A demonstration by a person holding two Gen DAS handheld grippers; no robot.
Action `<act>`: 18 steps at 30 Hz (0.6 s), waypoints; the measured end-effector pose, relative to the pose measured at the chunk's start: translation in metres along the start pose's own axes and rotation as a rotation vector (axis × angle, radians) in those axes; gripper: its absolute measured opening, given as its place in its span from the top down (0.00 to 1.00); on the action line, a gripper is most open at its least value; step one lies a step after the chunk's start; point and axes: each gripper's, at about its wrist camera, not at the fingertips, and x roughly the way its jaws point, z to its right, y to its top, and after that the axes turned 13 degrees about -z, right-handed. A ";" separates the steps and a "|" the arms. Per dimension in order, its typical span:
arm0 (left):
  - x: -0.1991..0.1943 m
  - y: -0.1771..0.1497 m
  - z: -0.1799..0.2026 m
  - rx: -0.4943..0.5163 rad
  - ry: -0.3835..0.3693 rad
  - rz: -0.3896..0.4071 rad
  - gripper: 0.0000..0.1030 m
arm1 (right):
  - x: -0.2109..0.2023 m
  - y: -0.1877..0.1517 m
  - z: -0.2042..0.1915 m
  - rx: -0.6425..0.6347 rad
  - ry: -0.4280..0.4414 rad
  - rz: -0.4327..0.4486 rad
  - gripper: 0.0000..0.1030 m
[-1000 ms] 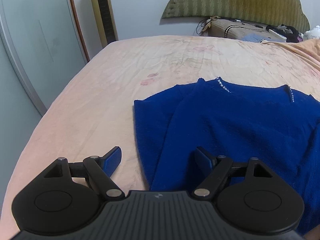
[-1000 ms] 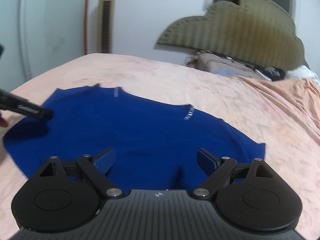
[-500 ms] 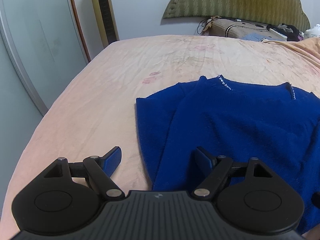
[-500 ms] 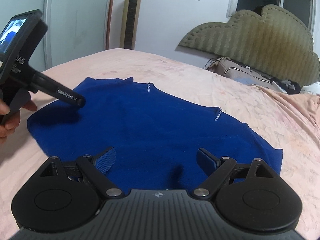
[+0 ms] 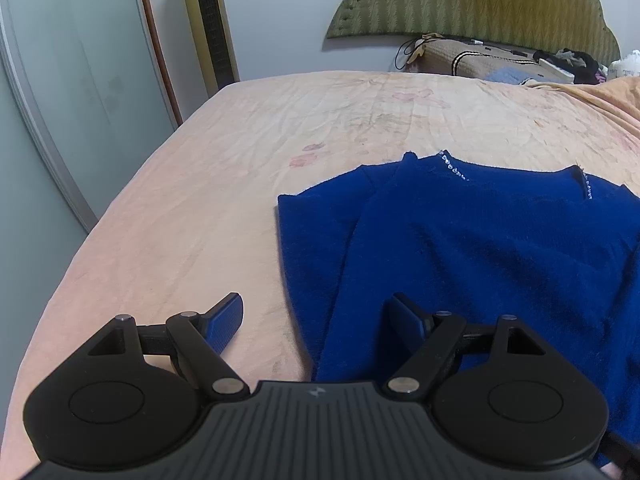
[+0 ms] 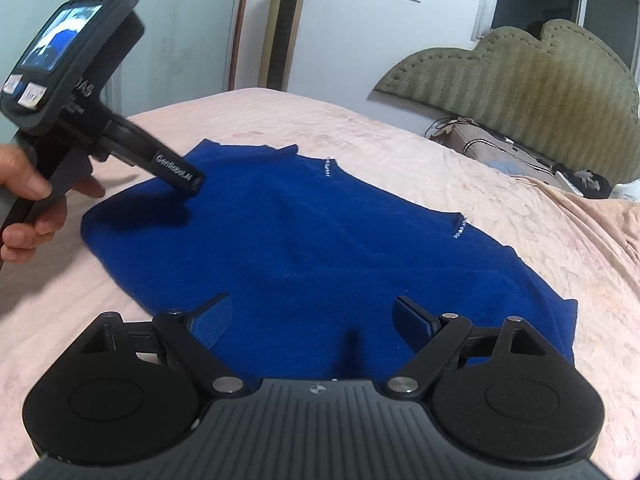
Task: Fold small clothes
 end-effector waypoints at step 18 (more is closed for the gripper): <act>-0.002 0.002 -0.007 -0.005 0.011 -0.006 0.22 | -0.005 -0.003 -0.029 -0.083 0.050 0.008 0.14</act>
